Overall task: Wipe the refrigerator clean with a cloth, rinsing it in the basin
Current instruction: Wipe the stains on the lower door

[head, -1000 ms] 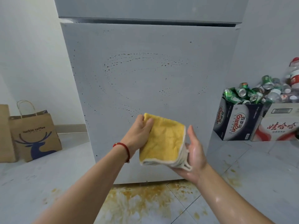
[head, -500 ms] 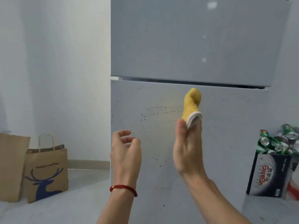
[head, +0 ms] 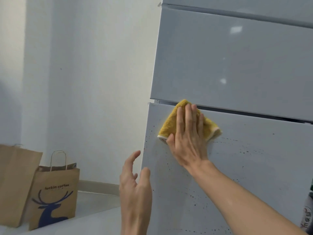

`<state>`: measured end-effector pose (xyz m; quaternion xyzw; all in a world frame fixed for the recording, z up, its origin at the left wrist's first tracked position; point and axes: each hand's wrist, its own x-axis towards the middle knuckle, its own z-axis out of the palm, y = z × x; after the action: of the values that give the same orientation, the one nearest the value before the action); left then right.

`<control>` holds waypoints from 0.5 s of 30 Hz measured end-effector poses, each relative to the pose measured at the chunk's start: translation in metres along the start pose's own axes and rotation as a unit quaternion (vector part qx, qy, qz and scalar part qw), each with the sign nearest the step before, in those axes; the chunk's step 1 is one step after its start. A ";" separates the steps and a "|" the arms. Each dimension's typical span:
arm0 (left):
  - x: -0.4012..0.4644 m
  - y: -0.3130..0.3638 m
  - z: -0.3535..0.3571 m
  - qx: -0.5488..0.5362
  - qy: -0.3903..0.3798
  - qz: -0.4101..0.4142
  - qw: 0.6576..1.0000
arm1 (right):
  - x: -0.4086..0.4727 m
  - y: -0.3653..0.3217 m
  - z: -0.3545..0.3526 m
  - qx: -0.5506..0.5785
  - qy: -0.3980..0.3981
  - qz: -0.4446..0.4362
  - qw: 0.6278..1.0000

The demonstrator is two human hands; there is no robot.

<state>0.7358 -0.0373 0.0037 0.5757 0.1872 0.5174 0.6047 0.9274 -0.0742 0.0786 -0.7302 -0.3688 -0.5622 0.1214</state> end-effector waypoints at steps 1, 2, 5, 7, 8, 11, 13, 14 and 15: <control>0.001 -0.001 -0.003 0.007 -0.001 0.007 1.000 | 0.007 -0.013 0.003 0.002 -0.005 0.002 1.000; 0.003 -0.002 -0.006 0.012 -0.005 0.017 1.000 | 0.014 -0.027 0.006 0.002 -0.007 -0.001 1.000; 0.006 -0.004 -0.008 0.024 -0.008 0.044 0.999 | 0.029 -0.054 0.014 -0.001 -0.005 -0.072 0.997; 0.006 -0.005 -0.005 0.032 -0.001 0.051 0.998 | 0.033 -0.056 0.019 -0.014 0.000 -0.131 0.991; 0.006 -0.007 -0.001 0.038 0.002 0.054 0.998 | 0.036 -0.050 0.017 -0.016 0.001 -0.158 0.987; -0.003 -0.006 0.016 0.076 -0.008 0.056 0.995 | 0.036 0.003 0.008 -0.034 0.010 -0.232 0.972; -0.002 0.006 0.031 0.126 -0.010 0.102 0.987 | 0.026 0.061 -0.004 -0.044 0.009 -0.217 0.975; 0.002 0.012 0.039 0.157 -0.014 0.134 0.978 | 0.016 0.092 -0.009 -0.047 0.011 -0.196 0.979; 0.009 0.018 0.047 0.182 -0.017 0.167 0.969 | 0.004 0.122 -0.014 -0.051 0.012 -0.173 0.983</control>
<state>0.7707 -0.0572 0.0351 0.7080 0.1695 0.5583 0.3979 1.0004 -0.1662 0.1156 -0.6539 -0.4591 -0.6013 -0.0110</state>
